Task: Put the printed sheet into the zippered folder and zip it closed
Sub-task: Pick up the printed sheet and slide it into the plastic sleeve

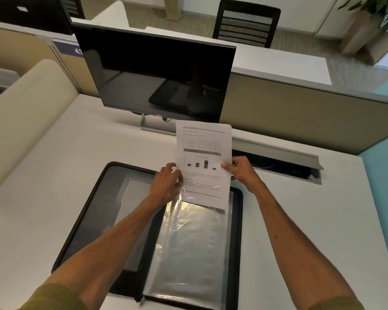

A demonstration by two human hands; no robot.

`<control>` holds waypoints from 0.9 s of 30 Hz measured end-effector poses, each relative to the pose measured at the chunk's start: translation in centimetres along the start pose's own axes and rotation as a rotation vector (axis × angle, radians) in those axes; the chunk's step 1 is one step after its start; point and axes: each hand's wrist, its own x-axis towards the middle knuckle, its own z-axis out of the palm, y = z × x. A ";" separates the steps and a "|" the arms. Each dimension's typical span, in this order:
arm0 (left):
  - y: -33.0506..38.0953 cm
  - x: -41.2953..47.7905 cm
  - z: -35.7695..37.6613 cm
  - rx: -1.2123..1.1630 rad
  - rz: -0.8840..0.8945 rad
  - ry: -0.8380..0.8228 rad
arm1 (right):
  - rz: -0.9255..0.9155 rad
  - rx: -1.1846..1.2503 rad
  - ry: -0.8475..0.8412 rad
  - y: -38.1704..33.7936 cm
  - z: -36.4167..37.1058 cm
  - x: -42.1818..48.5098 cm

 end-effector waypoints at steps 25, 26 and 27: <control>0.4 -0.1 1.7 0.020 -0.007 0.055 | 0.058 -0.024 0.140 -0.3 2.2 0.8; 0.4 -0.2 1.7 0.019 -0.002 0.058 | 0.062 -0.042 0.155 -0.4 2.3 0.9; 0.5 -0.2 1.6 0.019 0.003 0.060 | 0.065 -0.066 0.157 -0.4 2.4 0.9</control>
